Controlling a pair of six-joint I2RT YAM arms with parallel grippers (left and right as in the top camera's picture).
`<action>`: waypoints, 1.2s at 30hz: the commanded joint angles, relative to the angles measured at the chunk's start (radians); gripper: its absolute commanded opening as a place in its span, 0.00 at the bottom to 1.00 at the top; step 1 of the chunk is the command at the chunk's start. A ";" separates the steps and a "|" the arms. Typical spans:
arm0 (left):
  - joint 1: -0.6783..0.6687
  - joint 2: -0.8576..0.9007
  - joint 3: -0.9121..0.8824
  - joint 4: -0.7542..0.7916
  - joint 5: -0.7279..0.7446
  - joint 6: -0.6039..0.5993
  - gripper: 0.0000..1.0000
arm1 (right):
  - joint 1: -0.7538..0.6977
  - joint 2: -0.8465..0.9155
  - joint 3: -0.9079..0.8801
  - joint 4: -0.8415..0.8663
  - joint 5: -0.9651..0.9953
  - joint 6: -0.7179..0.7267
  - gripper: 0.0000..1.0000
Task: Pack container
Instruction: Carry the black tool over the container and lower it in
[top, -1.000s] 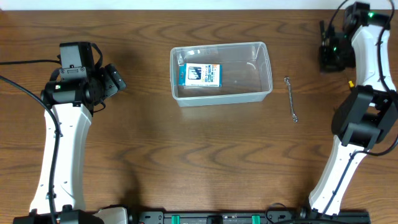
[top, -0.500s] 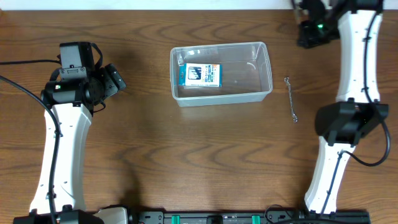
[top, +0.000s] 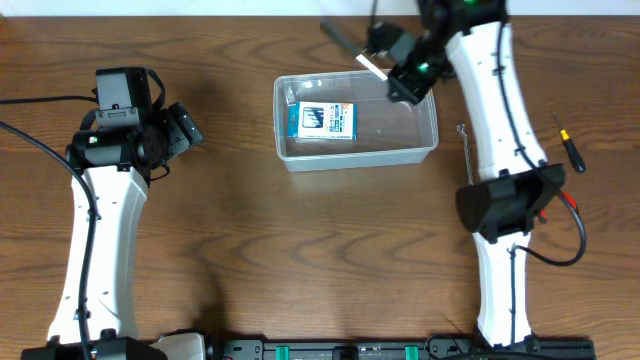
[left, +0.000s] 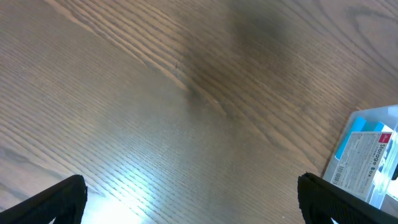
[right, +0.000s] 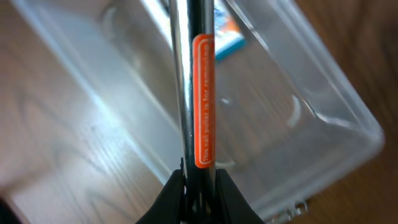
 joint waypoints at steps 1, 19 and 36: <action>0.004 -0.003 -0.006 -0.002 -0.016 0.017 0.98 | 0.052 -0.044 -0.006 -0.008 -0.005 -0.127 0.01; 0.004 -0.003 -0.006 -0.002 -0.016 0.017 0.98 | 0.071 -0.044 -0.406 0.090 0.106 -0.169 0.01; 0.004 -0.003 -0.006 -0.002 -0.016 0.017 0.98 | 0.071 -0.043 -0.505 0.172 0.131 -0.165 0.48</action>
